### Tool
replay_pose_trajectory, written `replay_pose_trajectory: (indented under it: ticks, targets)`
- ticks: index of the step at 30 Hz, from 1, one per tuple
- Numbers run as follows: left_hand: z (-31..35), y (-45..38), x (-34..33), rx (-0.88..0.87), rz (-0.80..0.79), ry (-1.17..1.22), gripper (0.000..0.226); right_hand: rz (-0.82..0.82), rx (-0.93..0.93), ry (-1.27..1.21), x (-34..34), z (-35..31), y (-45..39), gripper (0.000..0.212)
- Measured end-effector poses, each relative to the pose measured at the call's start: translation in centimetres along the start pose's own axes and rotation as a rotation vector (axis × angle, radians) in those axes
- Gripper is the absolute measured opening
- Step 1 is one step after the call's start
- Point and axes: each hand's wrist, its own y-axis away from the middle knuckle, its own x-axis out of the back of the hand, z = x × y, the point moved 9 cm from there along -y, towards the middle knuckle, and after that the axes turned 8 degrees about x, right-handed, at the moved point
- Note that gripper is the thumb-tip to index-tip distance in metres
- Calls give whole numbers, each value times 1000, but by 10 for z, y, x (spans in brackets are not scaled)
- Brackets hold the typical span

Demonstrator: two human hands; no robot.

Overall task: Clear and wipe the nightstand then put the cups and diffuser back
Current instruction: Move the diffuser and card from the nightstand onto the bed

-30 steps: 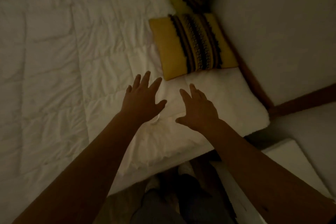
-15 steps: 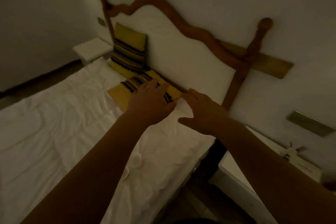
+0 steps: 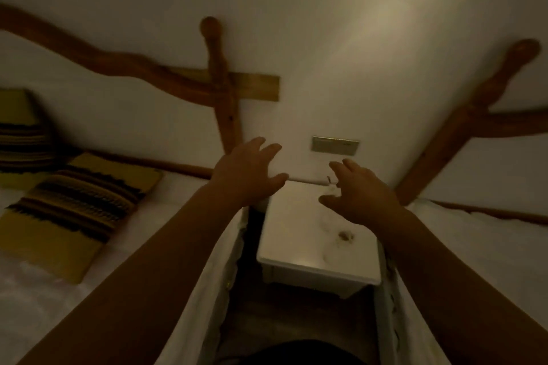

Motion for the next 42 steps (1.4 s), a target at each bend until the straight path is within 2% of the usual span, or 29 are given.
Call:
replay_pose_trajectory:
  ticks: [7, 10, 15, 20, 27, 33, 39, 42]
  targets:
    - [50, -52, -58, -122, -69, -61, 71, 28, -163, -14, -7, 78, 3, 73]
    - [53, -75, -77, -163, -121, -63, 72, 12, -227, -12, -17, 96, -7, 76]
    - [53, -115, -110, -227, -184, -62, 73, -33, -302, -42, -37, 119, -32, 67]
    - [60, -139, -161, -271, -298, -49, 75, -100, -359, -25, -67, 140, -55, 68]
    - [52, -177, -257, -180, -473, 22, 89, -186, -318, 19, -125, 182, -103, 58]
    - [29, -224, -389, 49, -539, 226, 89, -254, -286, 6, -221, 245, -157, 49]
    - [25, -265, -516, 130, -436, 348, 85, -208, -218, 132, -317, 301, -221, 52]
    - [38, -283, -561, 96, -436, 471, 83, -191, -218, 173, -352, 329, -244, 65]
